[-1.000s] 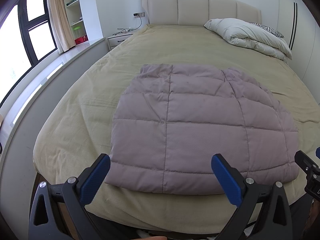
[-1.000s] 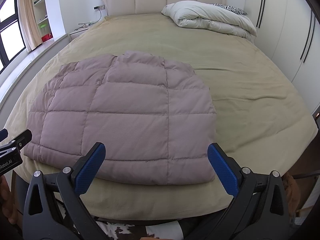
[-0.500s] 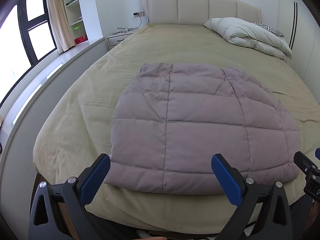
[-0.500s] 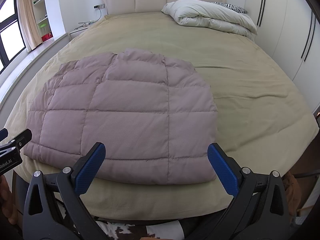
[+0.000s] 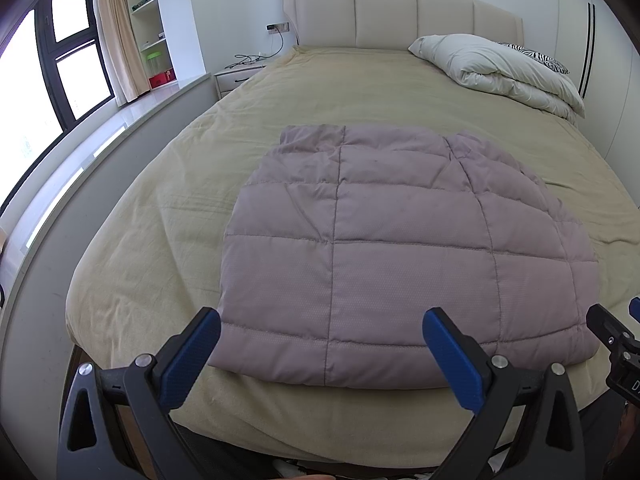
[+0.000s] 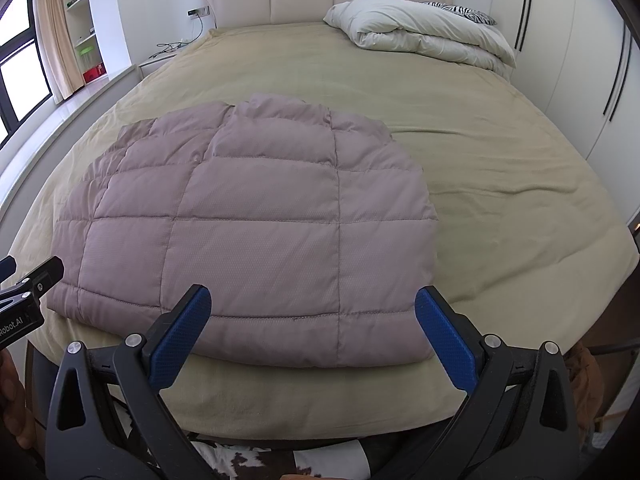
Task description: Fold large clothes
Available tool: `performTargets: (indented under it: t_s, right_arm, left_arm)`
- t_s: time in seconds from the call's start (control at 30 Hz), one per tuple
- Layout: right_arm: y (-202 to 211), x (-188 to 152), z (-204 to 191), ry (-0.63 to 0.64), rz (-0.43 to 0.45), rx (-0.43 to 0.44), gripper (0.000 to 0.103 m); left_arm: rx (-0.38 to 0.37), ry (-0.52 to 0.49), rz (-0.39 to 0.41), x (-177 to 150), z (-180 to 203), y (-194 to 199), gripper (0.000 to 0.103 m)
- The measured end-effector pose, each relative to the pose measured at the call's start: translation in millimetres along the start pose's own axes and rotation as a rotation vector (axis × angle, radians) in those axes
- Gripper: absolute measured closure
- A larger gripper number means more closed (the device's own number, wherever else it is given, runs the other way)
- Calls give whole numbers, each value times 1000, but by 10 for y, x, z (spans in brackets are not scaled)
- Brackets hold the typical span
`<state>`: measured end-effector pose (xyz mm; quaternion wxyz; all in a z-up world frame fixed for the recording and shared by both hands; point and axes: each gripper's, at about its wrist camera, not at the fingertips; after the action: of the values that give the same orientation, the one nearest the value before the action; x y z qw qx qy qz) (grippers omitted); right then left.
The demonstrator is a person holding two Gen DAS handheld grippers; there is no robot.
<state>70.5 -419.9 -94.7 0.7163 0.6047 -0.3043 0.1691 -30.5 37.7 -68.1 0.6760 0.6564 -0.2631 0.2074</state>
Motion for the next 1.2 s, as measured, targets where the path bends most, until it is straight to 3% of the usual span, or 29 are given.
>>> performTargets:
  t_s: [1.2]
  right_arm:
    - [-32,-43,-27,-1,-8,6,0]
  left_arm:
    - [1,-4,-9,-47,-23,-29,0]
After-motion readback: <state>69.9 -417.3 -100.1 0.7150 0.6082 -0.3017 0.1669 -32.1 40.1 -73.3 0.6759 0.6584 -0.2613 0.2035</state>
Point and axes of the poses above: each gripper's, at about its wrist camera, not at the fingertips, and y roughly against the way its jaws point, z to its right, x to its top, and after that the axes turned 4 degrees about -x, right-handed
